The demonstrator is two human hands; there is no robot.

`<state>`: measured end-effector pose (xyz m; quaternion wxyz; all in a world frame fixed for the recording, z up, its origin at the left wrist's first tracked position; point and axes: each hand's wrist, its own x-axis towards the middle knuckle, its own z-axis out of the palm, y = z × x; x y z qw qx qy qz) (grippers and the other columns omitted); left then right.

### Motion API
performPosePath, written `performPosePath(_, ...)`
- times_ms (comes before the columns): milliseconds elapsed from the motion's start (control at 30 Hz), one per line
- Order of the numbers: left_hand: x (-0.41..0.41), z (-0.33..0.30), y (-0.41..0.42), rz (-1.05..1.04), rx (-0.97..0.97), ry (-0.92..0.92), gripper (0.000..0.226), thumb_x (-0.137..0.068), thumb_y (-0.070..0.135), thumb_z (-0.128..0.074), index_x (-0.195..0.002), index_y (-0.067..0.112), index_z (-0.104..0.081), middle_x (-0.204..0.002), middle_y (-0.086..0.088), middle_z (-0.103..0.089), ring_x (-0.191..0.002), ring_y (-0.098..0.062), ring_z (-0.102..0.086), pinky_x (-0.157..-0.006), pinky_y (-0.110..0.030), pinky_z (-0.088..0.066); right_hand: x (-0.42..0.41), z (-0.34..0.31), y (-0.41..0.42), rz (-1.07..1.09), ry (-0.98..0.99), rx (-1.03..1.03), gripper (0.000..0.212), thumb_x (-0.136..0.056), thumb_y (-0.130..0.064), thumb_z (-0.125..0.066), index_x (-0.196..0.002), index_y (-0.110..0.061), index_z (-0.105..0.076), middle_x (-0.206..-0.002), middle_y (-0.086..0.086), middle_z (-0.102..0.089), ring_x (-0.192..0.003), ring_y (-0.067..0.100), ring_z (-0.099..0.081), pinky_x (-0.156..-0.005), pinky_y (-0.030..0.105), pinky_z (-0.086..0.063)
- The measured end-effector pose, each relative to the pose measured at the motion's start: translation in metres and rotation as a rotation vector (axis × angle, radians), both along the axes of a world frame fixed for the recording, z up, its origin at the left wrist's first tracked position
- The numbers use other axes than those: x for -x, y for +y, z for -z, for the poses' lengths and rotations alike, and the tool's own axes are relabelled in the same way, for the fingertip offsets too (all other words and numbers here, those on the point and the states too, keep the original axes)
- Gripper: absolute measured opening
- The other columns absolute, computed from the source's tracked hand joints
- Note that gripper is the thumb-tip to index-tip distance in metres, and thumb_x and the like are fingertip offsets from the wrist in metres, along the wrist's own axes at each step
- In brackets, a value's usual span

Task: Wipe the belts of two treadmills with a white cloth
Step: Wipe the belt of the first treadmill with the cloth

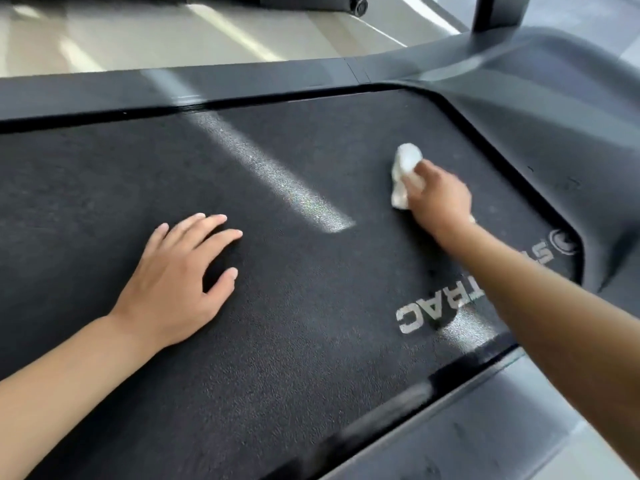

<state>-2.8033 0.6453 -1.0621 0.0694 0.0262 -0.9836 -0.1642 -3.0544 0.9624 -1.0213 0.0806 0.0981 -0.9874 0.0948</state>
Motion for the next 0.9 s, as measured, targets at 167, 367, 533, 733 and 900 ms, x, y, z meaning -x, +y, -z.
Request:
performPosePath(167, 0.002, 0.0, 0.0, 0.002, -0.004, 0.013, 0.062, -0.091, 0.051, -0.042, -0.146, 0.028, -0.057, -0.159, 0.002, -0.048, -0.152, -0.025, -0.037, -0.123, -0.058, -0.026, -0.151, 0.01, -0.083, -0.643, -0.147, 0.124, 0.024, -0.095, -0.045, -0.061, -0.103, -0.023, -0.066, -0.096, -0.005, -0.066, -0.088, 0.022, -0.066, -0.07, 0.034, -0.049)
performPosePath(367, 0.003, -0.001, 0.008, 0.062, -0.001, -0.002, 0.062, -0.094, 0.049, -0.038, -0.148, 0.024, -0.056, -0.161, 0.002, -0.046, -0.153, -0.025, -0.037, -0.123, -0.061, -0.028, -0.132, 0.018, -0.064, -0.777, -0.126, 0.165, 0.024, -0.094, -0.045, -0.064, -0.1, -0.022, -0.063, -0.09, -0.008, -0.06, -0.088, 0.021, -0.064, -0.067, 0.035, -0.047)
performPosePath(533, 0.007, 0.003, 0.05, 0.219, 0.041, 0.013, 0.058, -0.097, 0.043, -0.037, -0.149, 0.025, -0.056, -0.161, 0.001, -0.046, -0.152, -0.024, -0.039, -0.122, -0.061, -0.03, 0.019, 0.007, 0.046, -0.014, 0.005, 0.05, 0.031, -0.092, -0.05, -0.054, -0.112, -0.026, -0.058, -0.092, 0.004, -0.065, -0.095, 0.034, -0.064, -0.071, 0.033, -0.036)
performPosePath(733, 0.061, 0.005, 0.099, 0.235, 0.014, 0.012, 0.059, -0.095, 0.046, -0.037, -0.147, 0.027, -0.057, -0.16, 0.0, -0.048, -0.152, -0.025, -0.038, -0.12, -0.066, -0.029, -0.04, 0.008, 0.076, -0.006, -0.038, 0.068, 0.025, -0.093, -0.049, -0.057, -0.101, -0.026, -0.052, -0.081, -0.005, -0.059, -0.083, 0.028, -0.06, -0.069, 0.035, -0.038)
performPosePath(900, 0.094, 0.004, 0.121, 0.244, 0.008, 0.017, 0.061, -0.093, 0.046, -0.034, -0.148, 0.029, -0.055, -0.161, 0.001, -0.046, -0.154, -0.024, -0.035, -0.122, -0.066, -0.026, -0.157, 0.005, 0.046, -0.665, -0.193, 0.134, 0.024, -0.095, -0.047, -0.06, -0.099, -0.024, -0.058, -0.086, -0.012, -0.052, -0.075, 0.011, -0.048, -0.064, 0.027, -0.038)
